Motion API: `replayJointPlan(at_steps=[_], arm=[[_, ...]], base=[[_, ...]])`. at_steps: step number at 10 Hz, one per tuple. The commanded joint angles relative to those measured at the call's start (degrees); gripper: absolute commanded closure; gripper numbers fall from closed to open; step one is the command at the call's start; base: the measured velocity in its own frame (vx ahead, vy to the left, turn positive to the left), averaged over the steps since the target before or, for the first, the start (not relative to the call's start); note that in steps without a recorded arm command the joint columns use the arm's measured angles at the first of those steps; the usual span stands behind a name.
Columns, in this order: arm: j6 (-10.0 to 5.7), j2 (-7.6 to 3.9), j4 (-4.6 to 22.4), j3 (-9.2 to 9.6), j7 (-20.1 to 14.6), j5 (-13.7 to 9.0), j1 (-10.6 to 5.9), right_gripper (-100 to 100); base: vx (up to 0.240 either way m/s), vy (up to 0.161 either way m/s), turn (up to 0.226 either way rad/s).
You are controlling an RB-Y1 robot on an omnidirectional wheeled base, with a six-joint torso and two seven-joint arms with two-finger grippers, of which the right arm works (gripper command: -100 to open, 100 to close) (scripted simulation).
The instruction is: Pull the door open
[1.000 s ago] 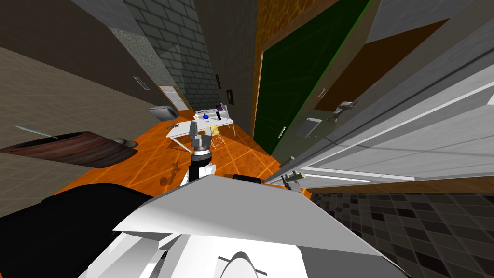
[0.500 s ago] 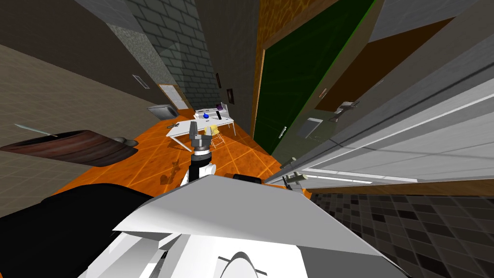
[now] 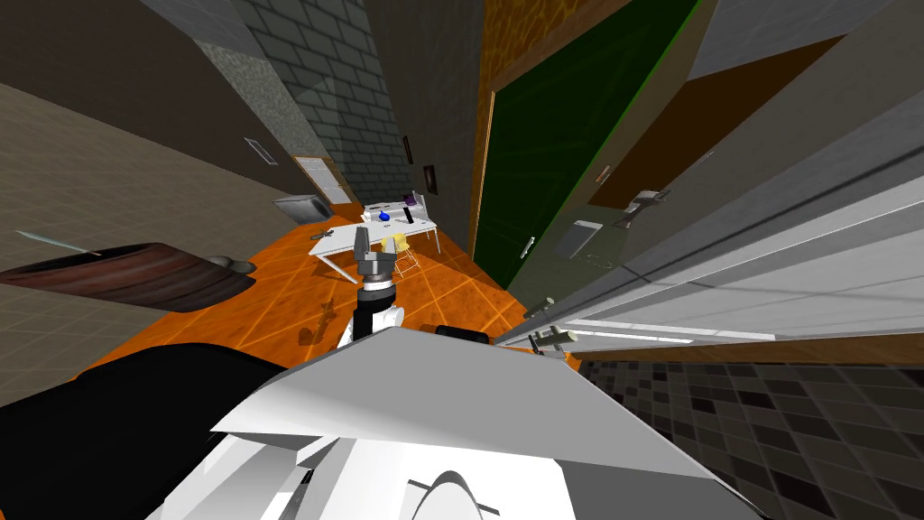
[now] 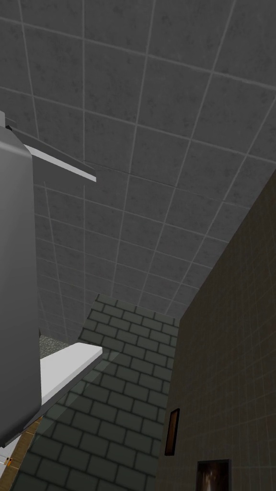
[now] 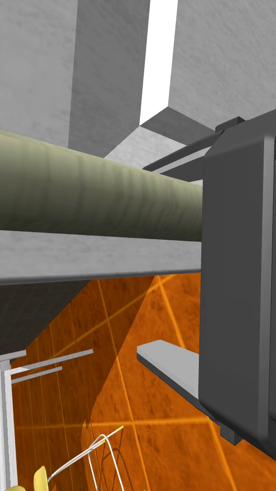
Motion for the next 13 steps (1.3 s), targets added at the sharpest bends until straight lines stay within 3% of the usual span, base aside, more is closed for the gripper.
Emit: replayJointPlan(at_steps=[1, 3, 4, 6, 8, 9, 10, 11, 13], arm=[[-1.87, 1.03, 0.6, 1.40, -0.3, 0.9, 0.68, 100], [-2.70, 1.22, 1.2, 1.74, -0.6, 1.0, 0.84, 100], [-5.25, 1.74, 3.3, 2.79, -1.2, 1.5, 1.36, 100], [-6.12, 1.90, 3.9, 3.12, -1.4, 1.7, 1.55, 100], [-8.68, 2.27, 5.9, 4.08, -2.0, 2.1, 2.15, 100], [-8.68, 2.27, 5.9, 4.08, -2.0, 2.1, 2.15, 100], [-10.31, 2.43, 7.1, 4.65, -2.3, 2.4, 2.57, 100], [-10.31, 2.43, 7.1, 4.65, -2.3, 2.4, 2.57, 100], [-12.46, 2.48, 8.6, 5.33, -2.7, 2.7, 3.25, 100]], base=[[-0.012, -0.023, -0.015], [-0.014, -0.022, -0.011], [-0.013, -0.038, -0.007], [-0.018, -0.044, -0.011], [-0.021, -0.038, -0.010], [-0.021, -0.050, -0.019], [-0.023, -0.051, -0.004], [-0.028, -0.057, -0.024], [-0.036, -0.073, -0.015]])
